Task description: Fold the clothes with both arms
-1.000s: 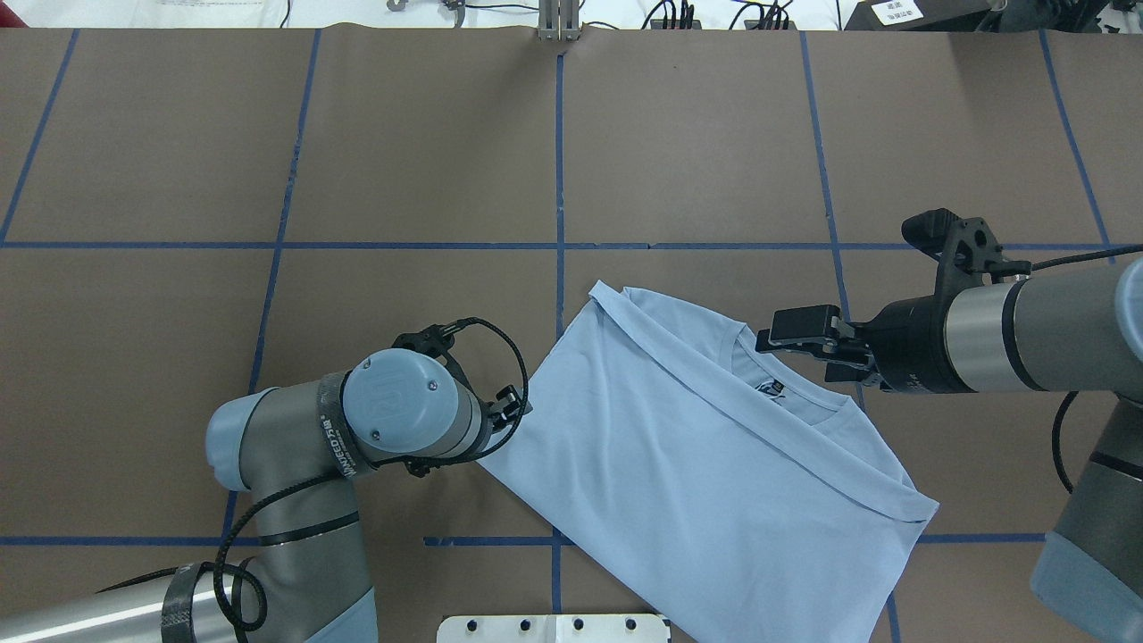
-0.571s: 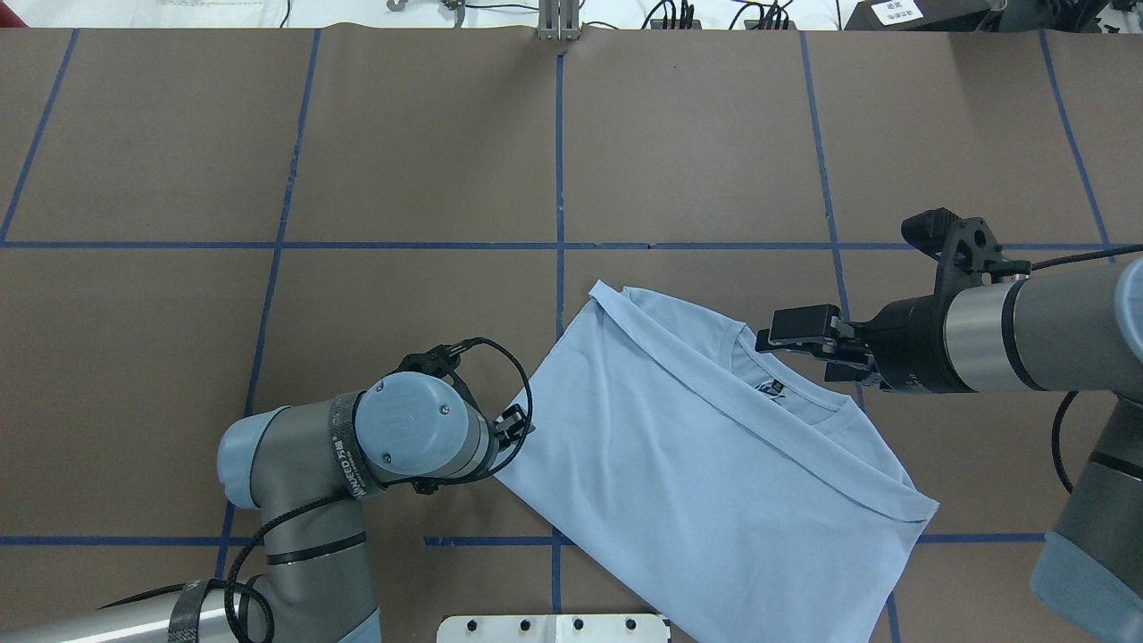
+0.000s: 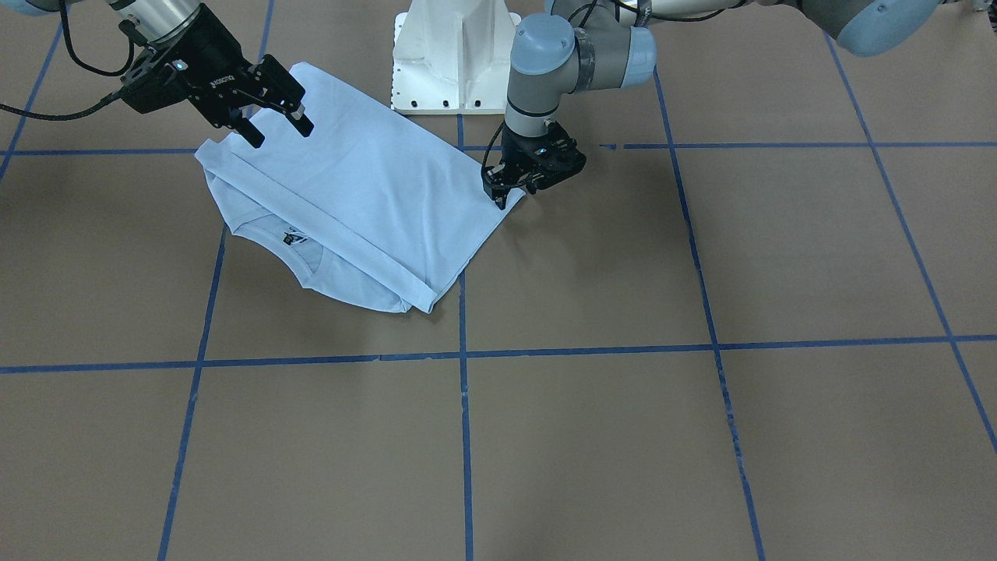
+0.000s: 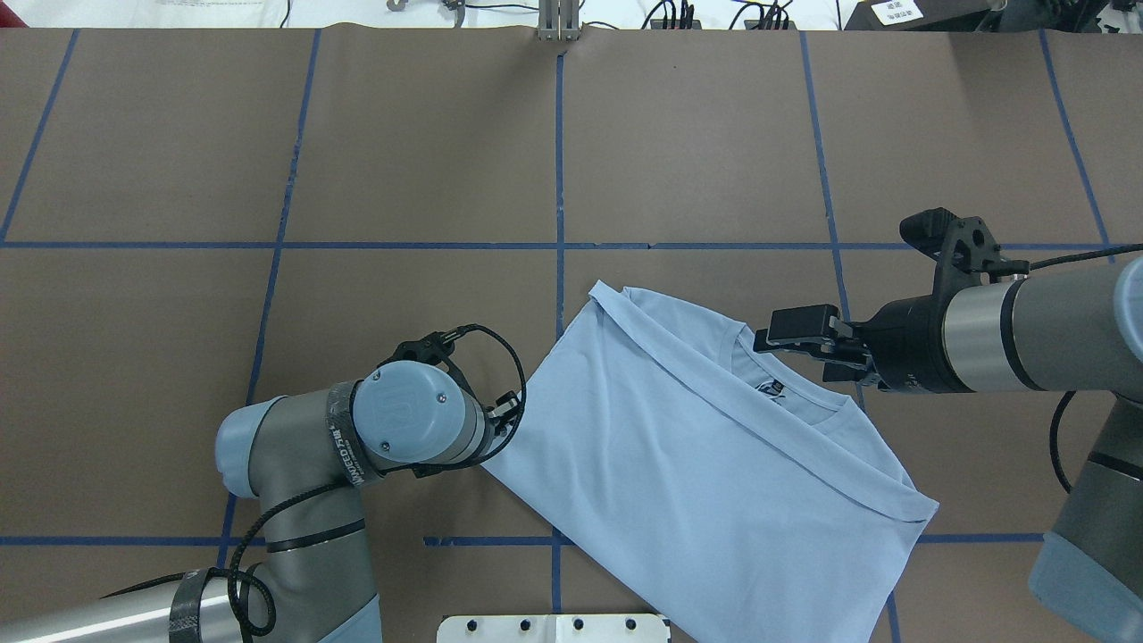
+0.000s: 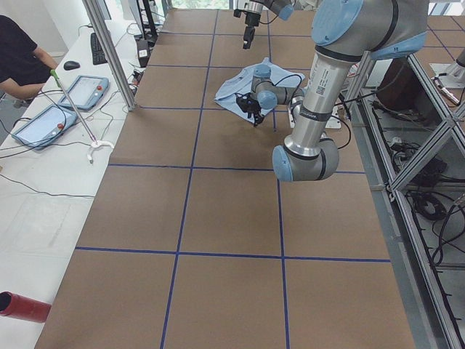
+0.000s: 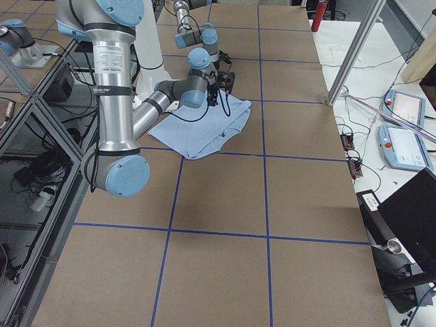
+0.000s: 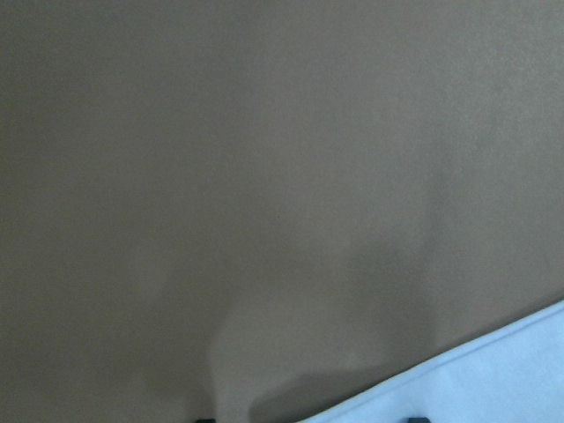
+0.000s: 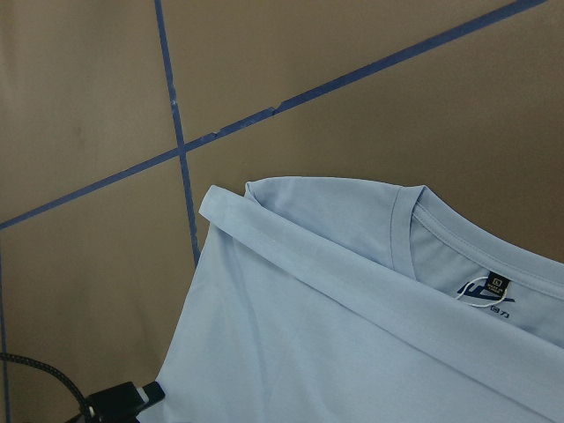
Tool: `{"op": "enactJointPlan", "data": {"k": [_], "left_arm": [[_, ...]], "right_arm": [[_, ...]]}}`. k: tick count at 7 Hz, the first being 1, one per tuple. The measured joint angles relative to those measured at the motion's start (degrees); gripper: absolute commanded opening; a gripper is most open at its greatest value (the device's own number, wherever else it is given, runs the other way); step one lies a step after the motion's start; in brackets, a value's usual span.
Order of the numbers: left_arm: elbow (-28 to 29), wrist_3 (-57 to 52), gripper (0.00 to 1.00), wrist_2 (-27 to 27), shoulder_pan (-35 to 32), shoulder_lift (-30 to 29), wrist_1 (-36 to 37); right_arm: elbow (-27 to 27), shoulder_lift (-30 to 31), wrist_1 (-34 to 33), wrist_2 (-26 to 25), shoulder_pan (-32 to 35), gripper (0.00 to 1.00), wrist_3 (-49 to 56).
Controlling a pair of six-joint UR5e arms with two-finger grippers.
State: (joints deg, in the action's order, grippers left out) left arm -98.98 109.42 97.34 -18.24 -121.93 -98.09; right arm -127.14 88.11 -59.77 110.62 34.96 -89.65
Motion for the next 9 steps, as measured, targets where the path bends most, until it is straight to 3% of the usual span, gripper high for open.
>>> {"op": "enactJointPlan", "data": {"k": [1,6,9], "left_arm": [[0.0,0.0,0.00,0.0,0.0,0.0,0.0],[-0.6,-0.1,0.00,0.1,-0.4,-0.1,0.6],[0.2,-0.8,0.00,-0.2,-4.8,-0.7,0.7]], "right_arm": [[0.0,0.0,0.0,0.0,0.0,1.00,0.0],[0.9,-0.2,-0.1,-0.1,0.0,1.00,0.0],[1.3,-1.2,-0.1,-0.1,0.0,1.00,0.0]]}}
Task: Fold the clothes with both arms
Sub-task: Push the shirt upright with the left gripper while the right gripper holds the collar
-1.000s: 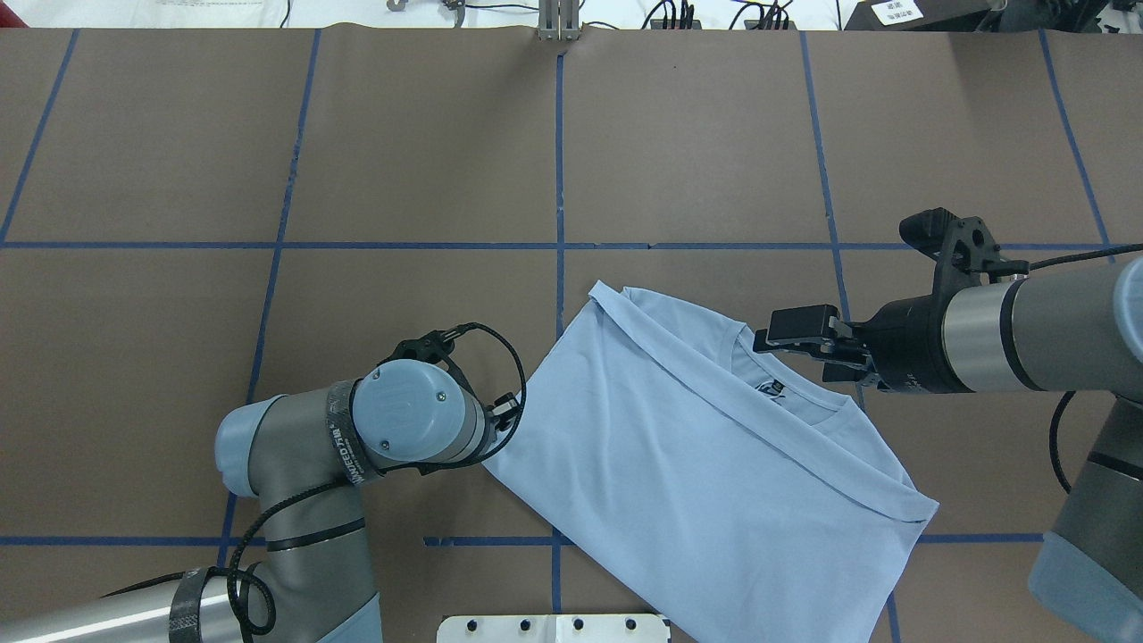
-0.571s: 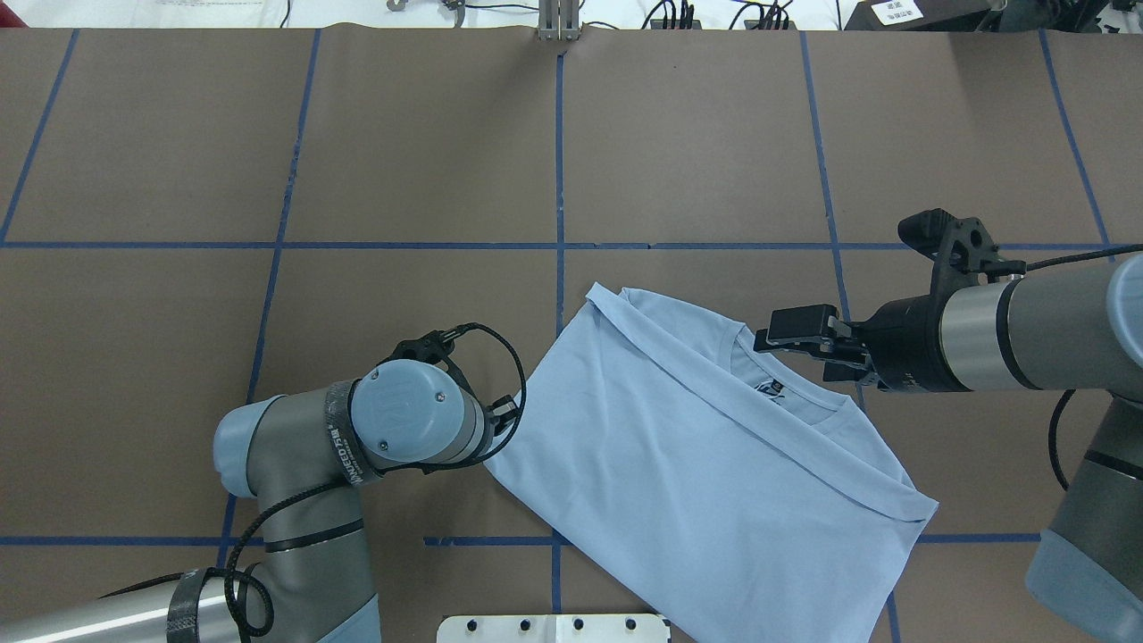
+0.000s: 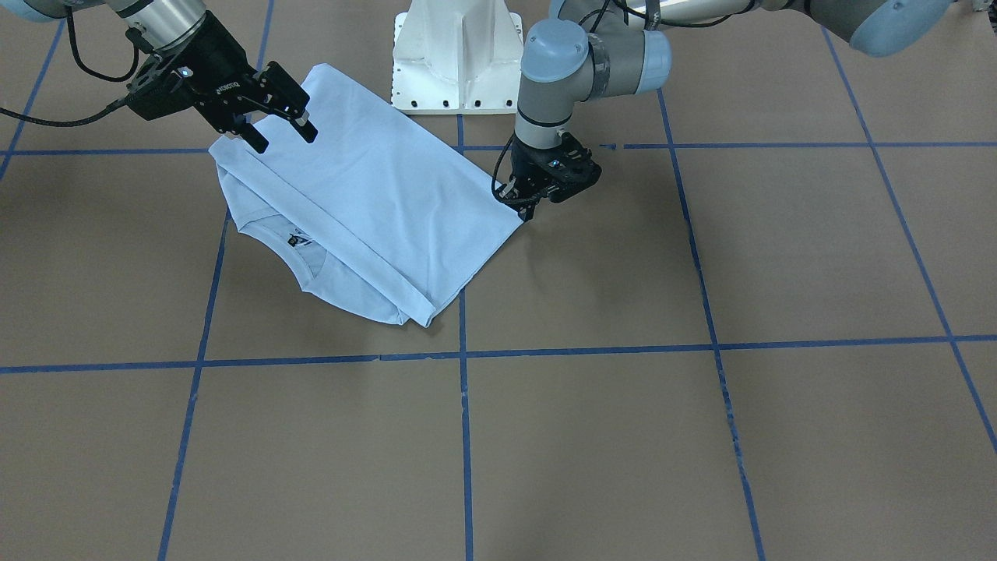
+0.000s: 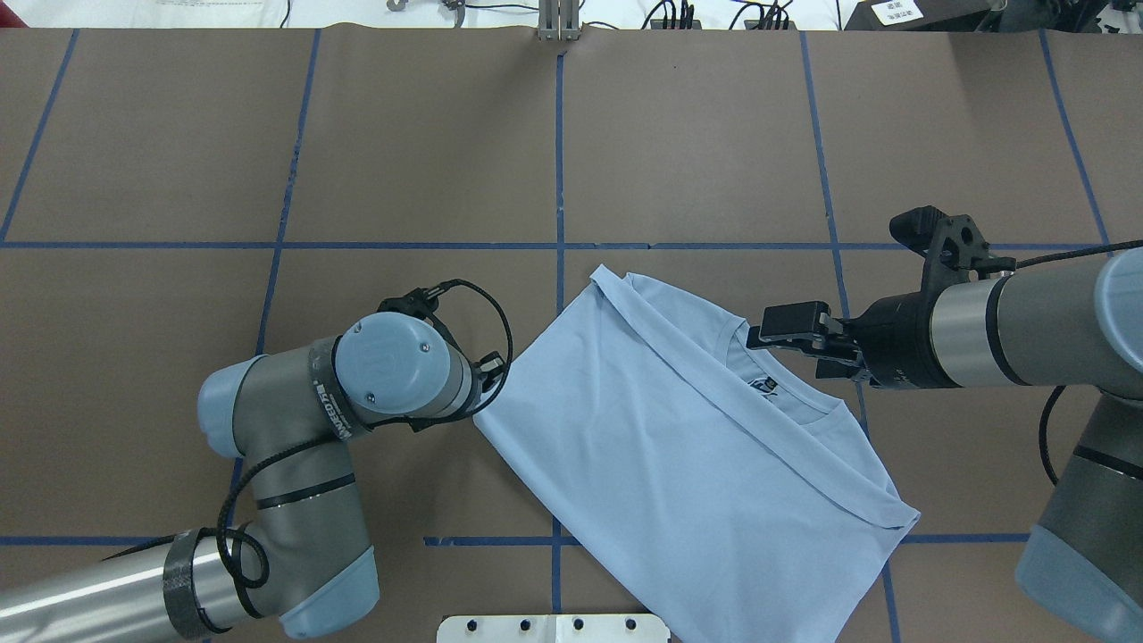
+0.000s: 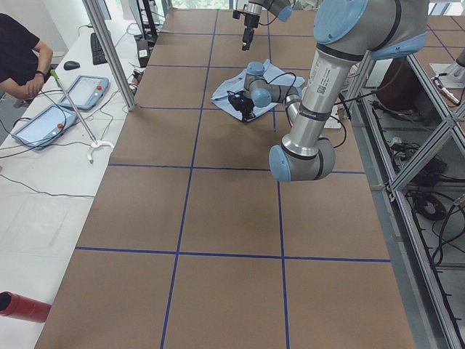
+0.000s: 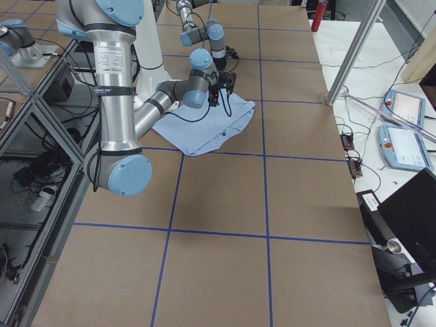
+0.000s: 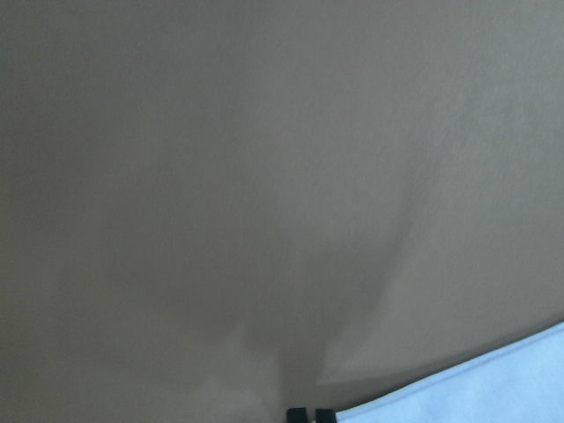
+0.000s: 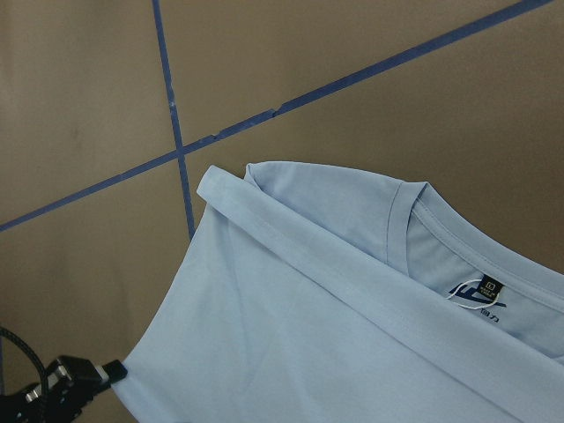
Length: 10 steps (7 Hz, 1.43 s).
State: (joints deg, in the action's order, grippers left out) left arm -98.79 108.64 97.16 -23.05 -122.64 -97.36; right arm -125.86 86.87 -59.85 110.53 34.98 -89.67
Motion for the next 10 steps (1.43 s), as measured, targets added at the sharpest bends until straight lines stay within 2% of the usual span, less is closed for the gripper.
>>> {"op": "enactJointPlan", "data": {"k": [2,3,7,10], "left_arm": [[3.8,-2.0,0.00,-2.3,-4.5,-1.2,-1.7],[7.0,-4.6,0.00,-3.0,-6.9,-1.6,-4.8],[18.2,-16.9,0.00,-4.2,-13.9,-8.2,-13.6],[34.6,-25.1,0.00,-7.0,-16.9,-15.5,-28.2]], "right_arm": [[0.1,-0.7,0.0,-0.2,0.0,1.00,0.0],[0.2,-1.3,0.0,-0.3,-0.1,1.00,0.0],[1.3,-2.4,0.0,-0.9,-0.5,1.00,-0.1],[1.5,-2.6,0.0,-1.1,-0.7,1.00,-0.1]]}}
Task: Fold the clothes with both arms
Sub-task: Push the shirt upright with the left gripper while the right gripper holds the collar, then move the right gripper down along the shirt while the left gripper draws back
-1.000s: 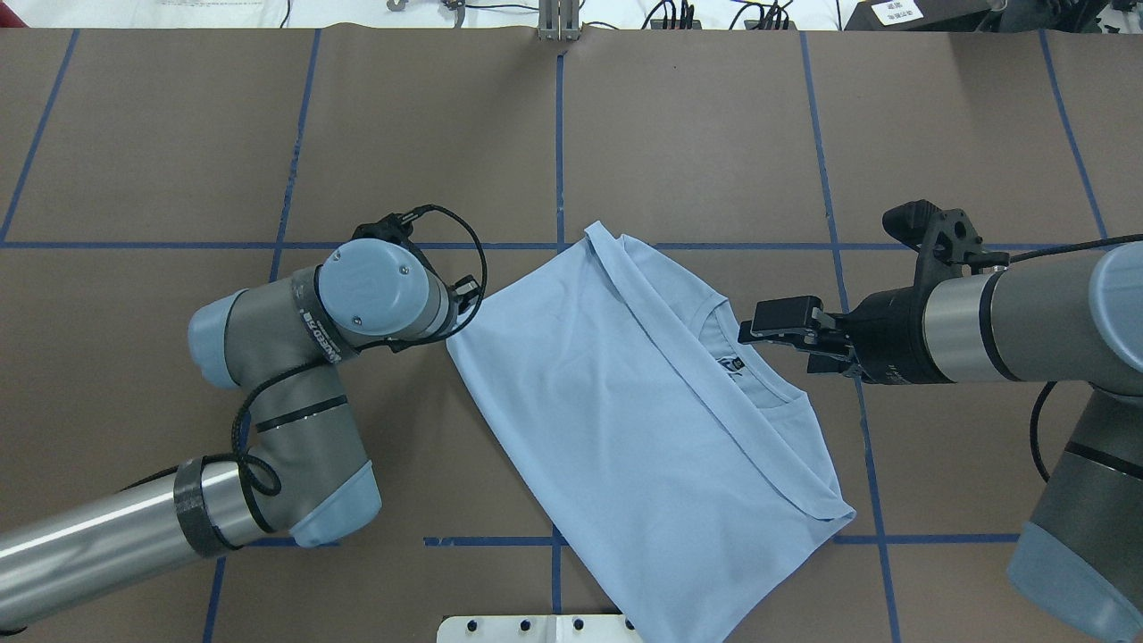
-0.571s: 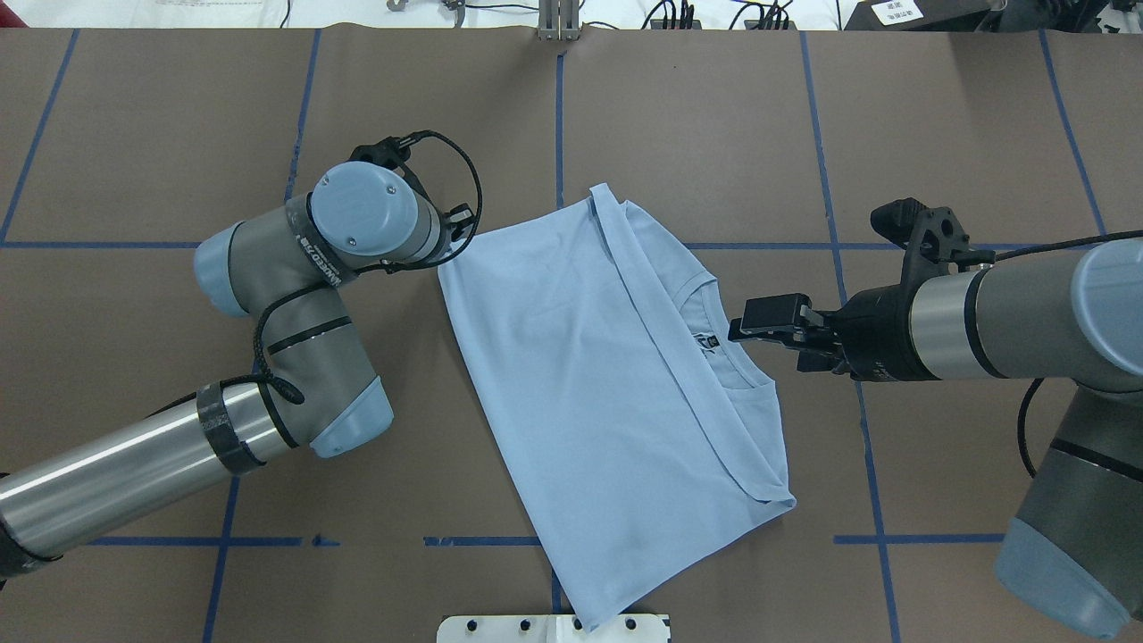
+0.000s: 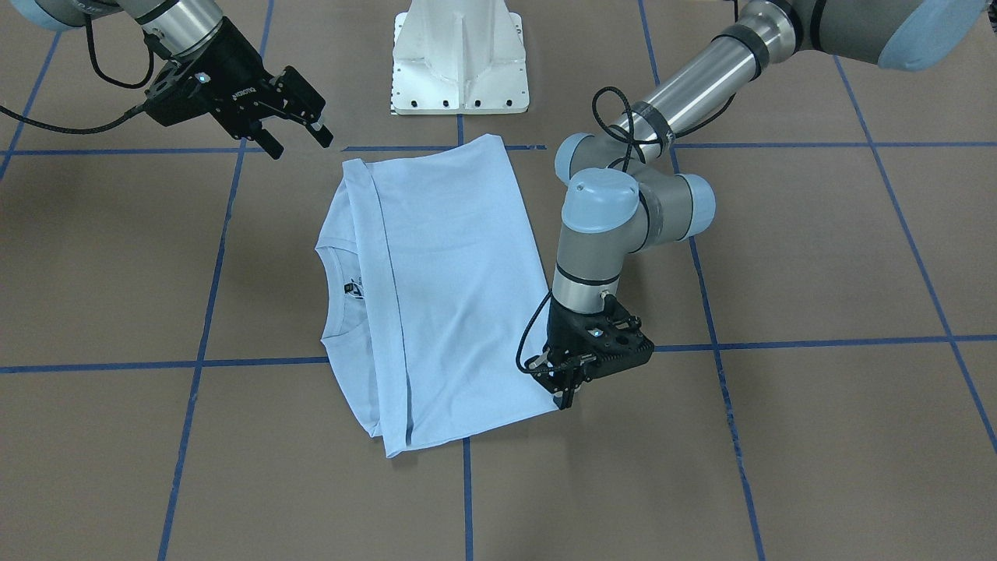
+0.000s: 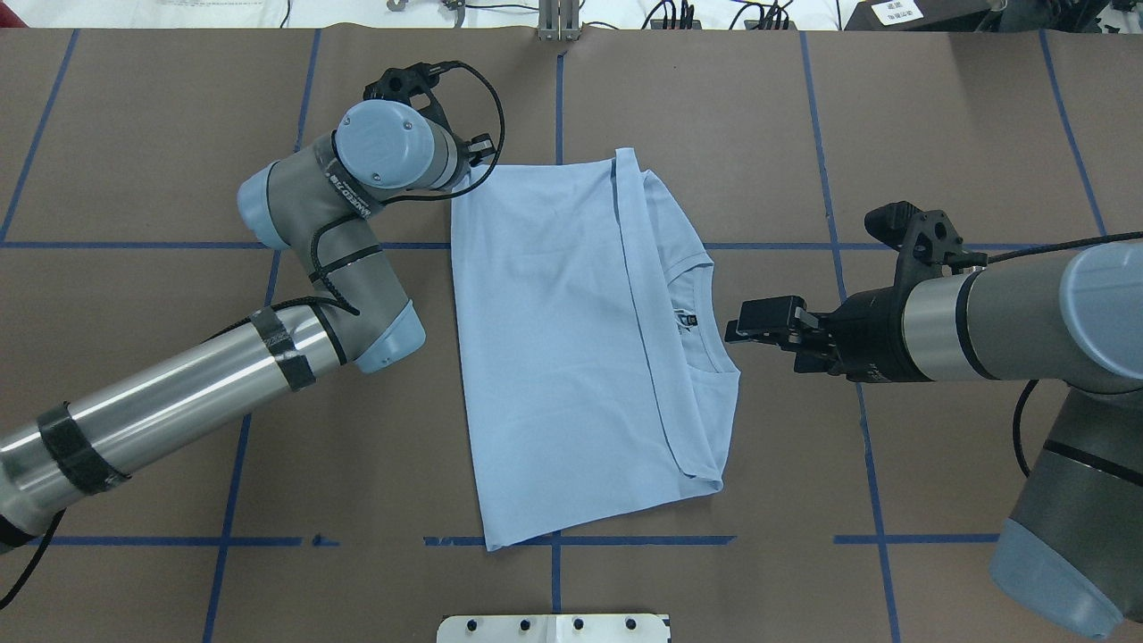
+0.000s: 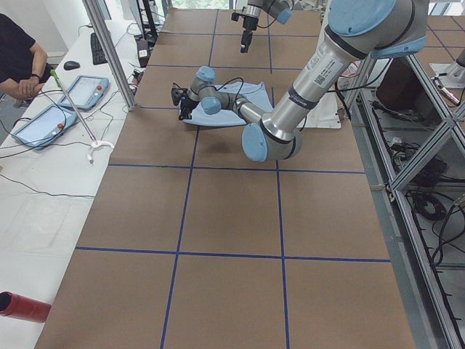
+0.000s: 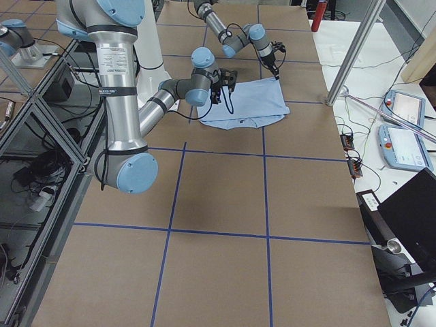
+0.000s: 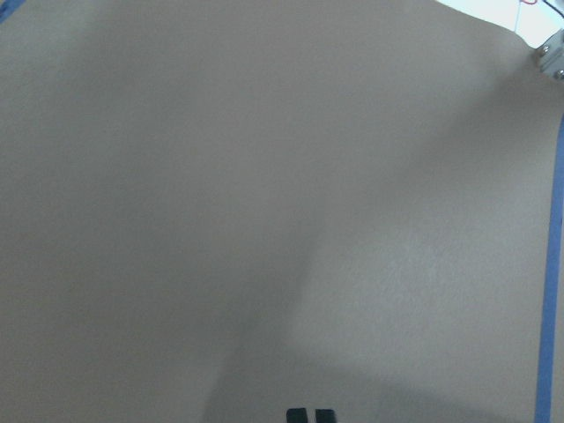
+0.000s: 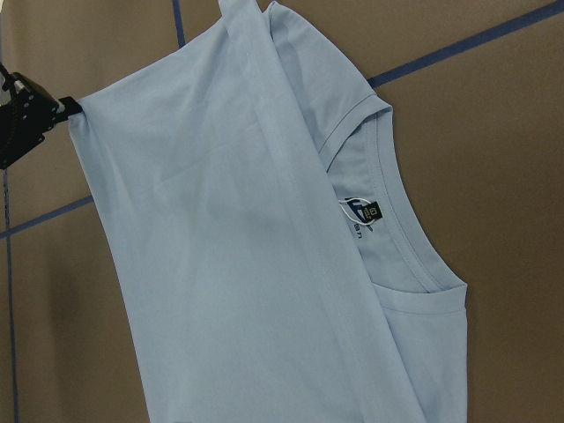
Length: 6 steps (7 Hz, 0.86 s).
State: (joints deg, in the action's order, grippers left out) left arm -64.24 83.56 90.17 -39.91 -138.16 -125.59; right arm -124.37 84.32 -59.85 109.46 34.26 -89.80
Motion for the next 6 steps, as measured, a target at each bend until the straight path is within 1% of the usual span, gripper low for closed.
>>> {"op": "enactJointPlan", "data": {"k": [2,4,5,6], "left_arm": [[8.9,-4.8,0.00,-2.0,-0.6,-3.6,-8.7],[12.8,-6.6,0.00,-3.1,-0.7,-5.5,-12.2],[14.1,-7.3,0.17,-3.2,-0.7,-6.2,-13.0],[14.8,-8.0,0.99,-3.6,-0.7,-6.5,-13.4]], "right_arm": [[0.0,-0.1,0.0,0.0,-0.2,1.00,0.0],[0.3,-0.1,0.0,-0.2,-0.3,1.00,0.0],[0.4,-0.1,0.0,-0.7,-0.5,1.00,0.0],[0.6,-0.2,0.0,-1.5,-0.8,1.00,0.1]]}}
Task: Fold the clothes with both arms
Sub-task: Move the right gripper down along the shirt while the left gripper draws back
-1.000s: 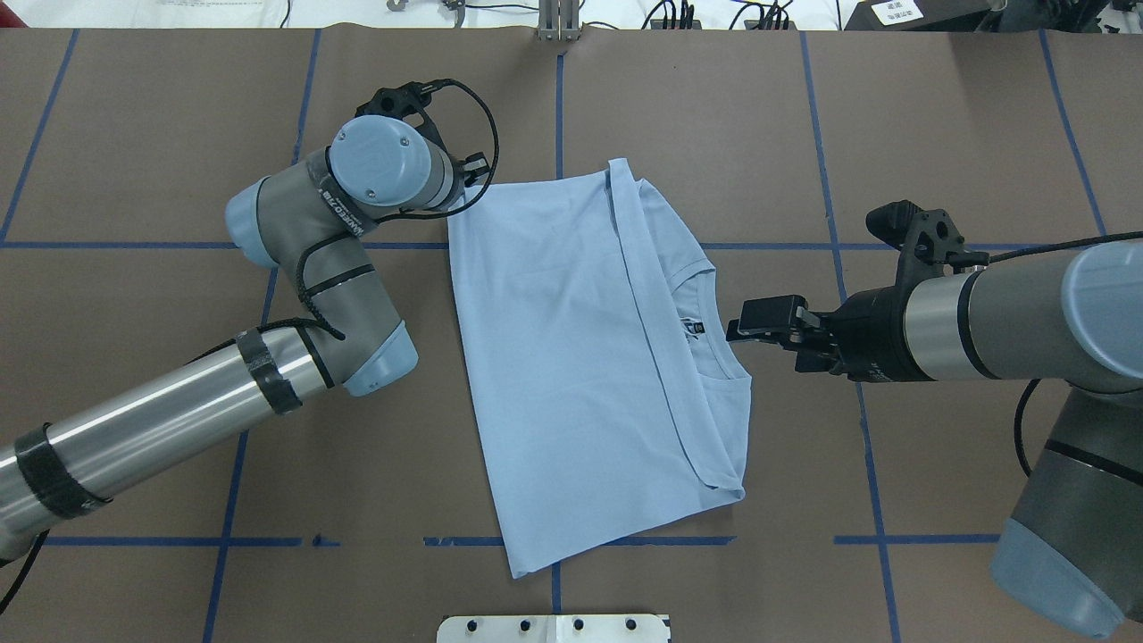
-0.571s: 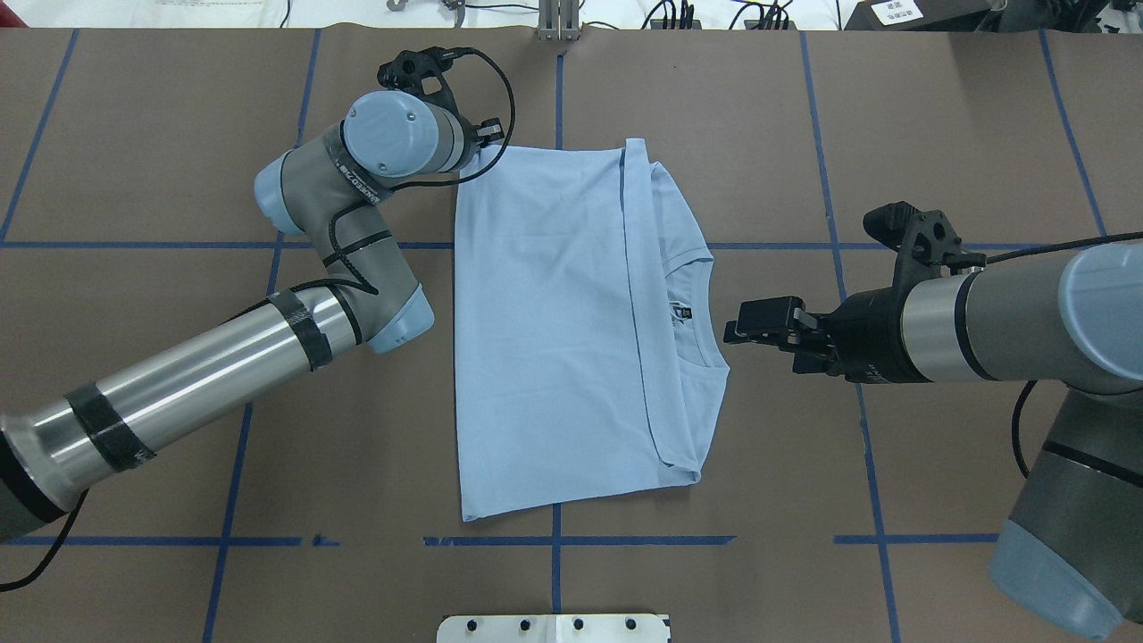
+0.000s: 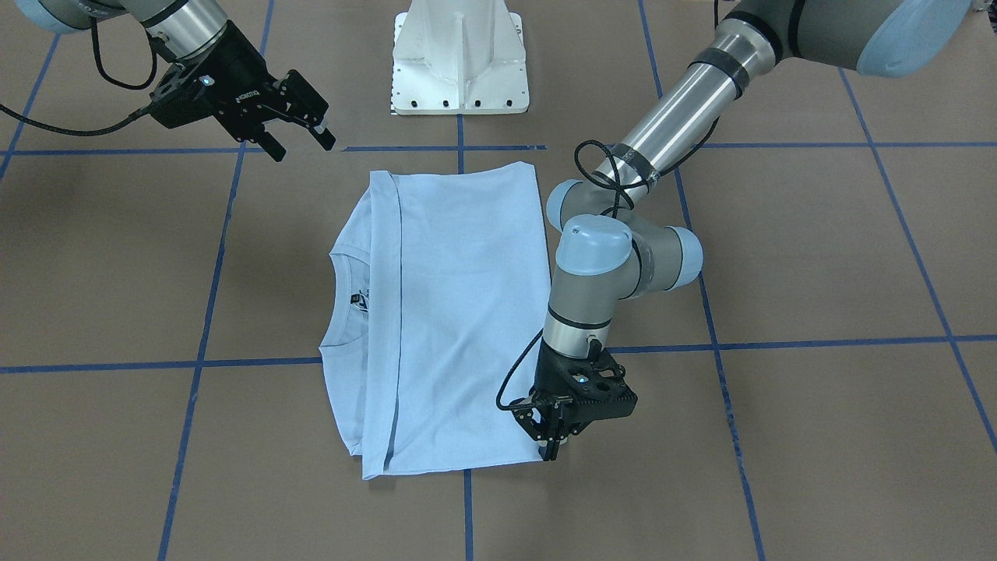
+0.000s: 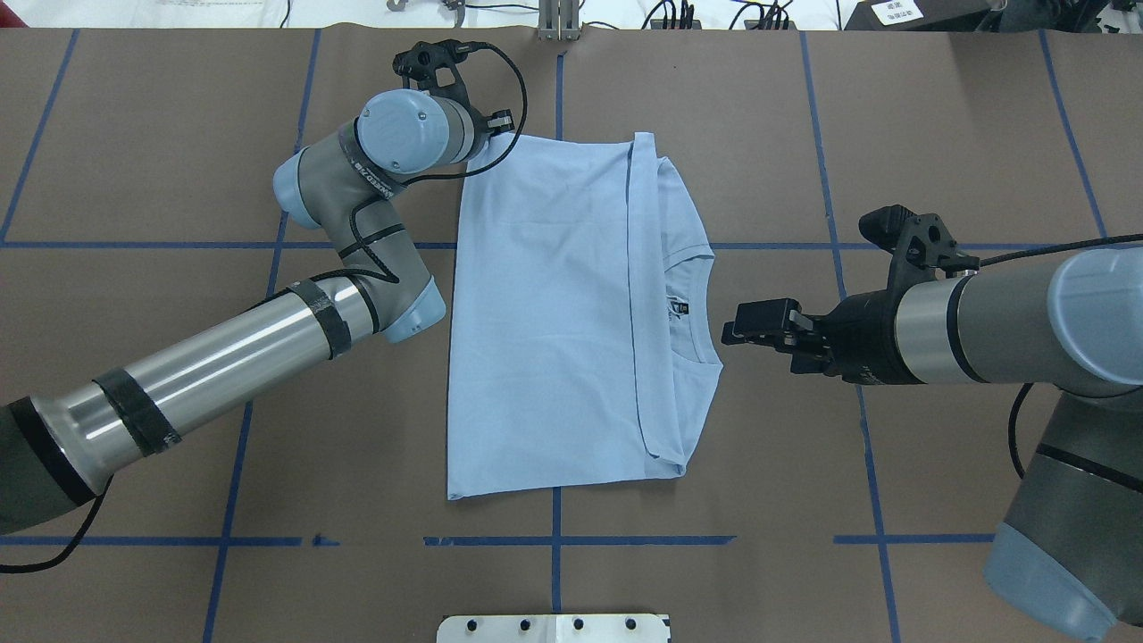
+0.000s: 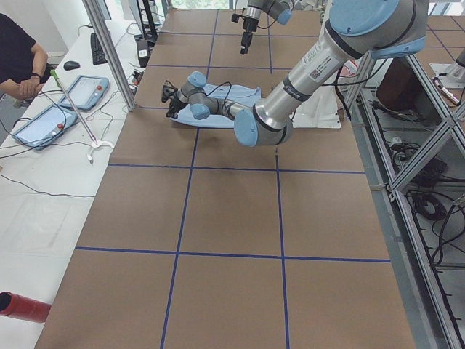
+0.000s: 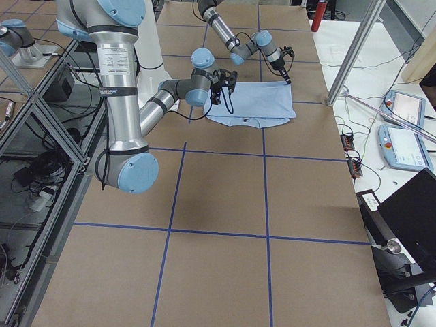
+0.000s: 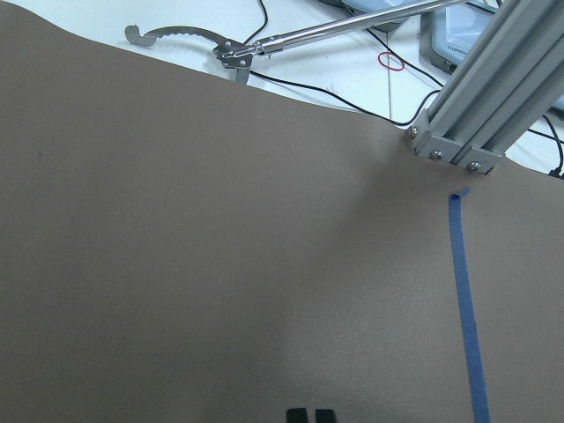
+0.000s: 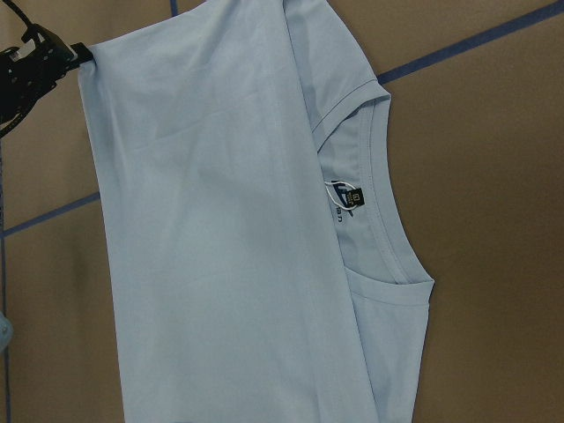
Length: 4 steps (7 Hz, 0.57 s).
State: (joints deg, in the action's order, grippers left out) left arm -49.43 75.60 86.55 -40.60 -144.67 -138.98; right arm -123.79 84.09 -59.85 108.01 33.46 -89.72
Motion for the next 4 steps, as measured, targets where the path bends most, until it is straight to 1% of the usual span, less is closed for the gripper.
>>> {"op": "enactJointPlan", "data": {"k": [3,4], "left_arm": [[0.7,-0.5,1.00,-0.6,-0.2,-1.1,-0.3],[0.1,-1.7,1.00,1.3,-1.3,-1.1,-0.1]], "right_arm": [[2.2,-0.5,-0.2,-3.5,-1.7,1.00,0.5],[2.8,-1.6,-1.8,-4.8,-2.6,1.00,1.5]]}}
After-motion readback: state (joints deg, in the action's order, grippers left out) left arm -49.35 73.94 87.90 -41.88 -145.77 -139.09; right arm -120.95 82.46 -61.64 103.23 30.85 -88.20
